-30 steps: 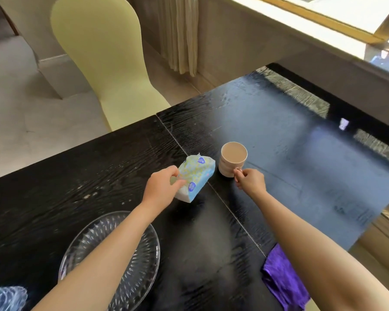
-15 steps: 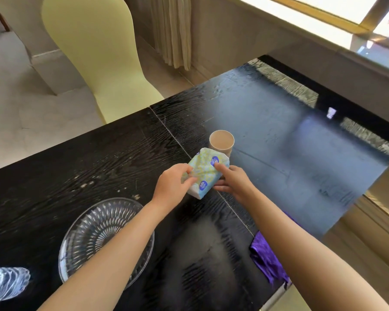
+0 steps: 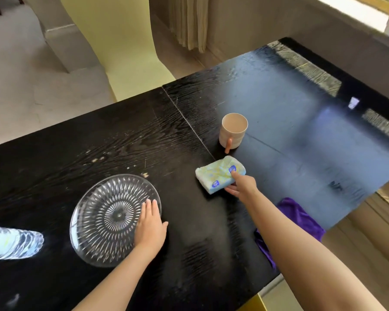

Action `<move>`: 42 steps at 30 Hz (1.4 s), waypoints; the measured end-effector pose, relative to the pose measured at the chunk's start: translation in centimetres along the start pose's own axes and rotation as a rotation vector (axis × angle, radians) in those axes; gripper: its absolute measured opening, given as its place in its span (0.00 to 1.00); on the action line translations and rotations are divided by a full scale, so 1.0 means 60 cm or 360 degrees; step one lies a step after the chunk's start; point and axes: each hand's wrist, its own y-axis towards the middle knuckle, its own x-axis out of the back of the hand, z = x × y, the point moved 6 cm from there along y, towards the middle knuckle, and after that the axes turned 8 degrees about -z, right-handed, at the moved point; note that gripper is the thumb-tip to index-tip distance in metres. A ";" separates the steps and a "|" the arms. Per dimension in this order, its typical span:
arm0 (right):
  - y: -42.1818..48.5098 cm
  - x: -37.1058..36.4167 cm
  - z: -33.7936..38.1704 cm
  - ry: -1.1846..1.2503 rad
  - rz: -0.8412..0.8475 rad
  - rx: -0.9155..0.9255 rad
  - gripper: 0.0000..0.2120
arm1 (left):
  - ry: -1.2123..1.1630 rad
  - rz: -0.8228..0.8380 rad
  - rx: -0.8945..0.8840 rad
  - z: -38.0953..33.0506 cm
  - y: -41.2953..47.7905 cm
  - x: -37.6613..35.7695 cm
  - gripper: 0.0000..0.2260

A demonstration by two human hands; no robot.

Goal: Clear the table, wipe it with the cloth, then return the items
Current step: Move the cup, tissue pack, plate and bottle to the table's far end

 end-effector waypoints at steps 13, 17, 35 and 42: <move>0.090 0.110 0.062 -0.0193 -0.0420 0.0245 0.22 | 0.0211 -0.0273 -0.0094 0.010 -0.015 -0.034 0.25; 0.086 0.112 0.057 -0.0537 -0.0559 0.0303 0.26 | 0.0163 -0.0368 -0.0141 0.008 -0.026 -0.034 0.26; -0.219 -0.087 -0.041 -0.1207 0.0758 0.0550 0.21 | -0.0372 -0.0840 -0.0588 -0.049 -0.145 0.105 0.30; -0.314 -0.095 -0.015 -0.0904 0.0620 0.0647 0.08 | -0.0198 -0.1059 -0.0882 -0.088 -0.240 0.175 0.23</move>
